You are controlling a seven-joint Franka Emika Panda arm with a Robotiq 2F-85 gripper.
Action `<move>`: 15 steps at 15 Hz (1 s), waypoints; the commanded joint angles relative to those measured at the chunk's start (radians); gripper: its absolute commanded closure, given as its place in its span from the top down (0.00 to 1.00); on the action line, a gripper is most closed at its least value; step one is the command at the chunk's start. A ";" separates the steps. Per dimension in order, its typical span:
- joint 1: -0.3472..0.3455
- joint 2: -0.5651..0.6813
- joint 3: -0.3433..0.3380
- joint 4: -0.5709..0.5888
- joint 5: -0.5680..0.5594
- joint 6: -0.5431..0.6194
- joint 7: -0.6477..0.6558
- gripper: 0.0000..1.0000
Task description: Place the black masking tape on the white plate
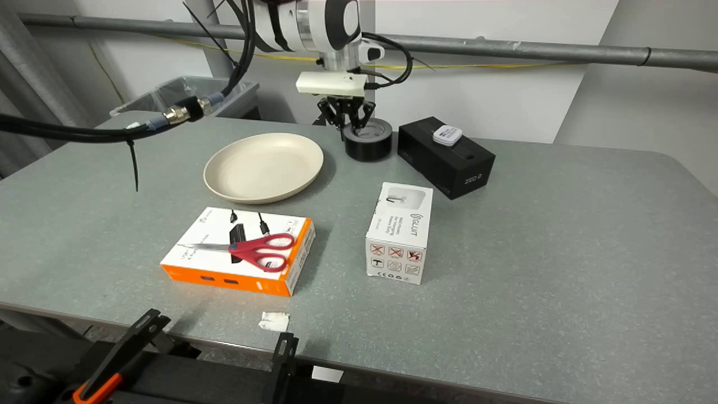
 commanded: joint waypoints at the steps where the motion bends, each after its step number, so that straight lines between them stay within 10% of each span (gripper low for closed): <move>1: 0.022 -0.155 0.006 -0.160 -0.019 0.066 -0.027 0.06; 15: 0.136 -0.430 0.198 -0.678 -0.111 0.263 -0.301 0.06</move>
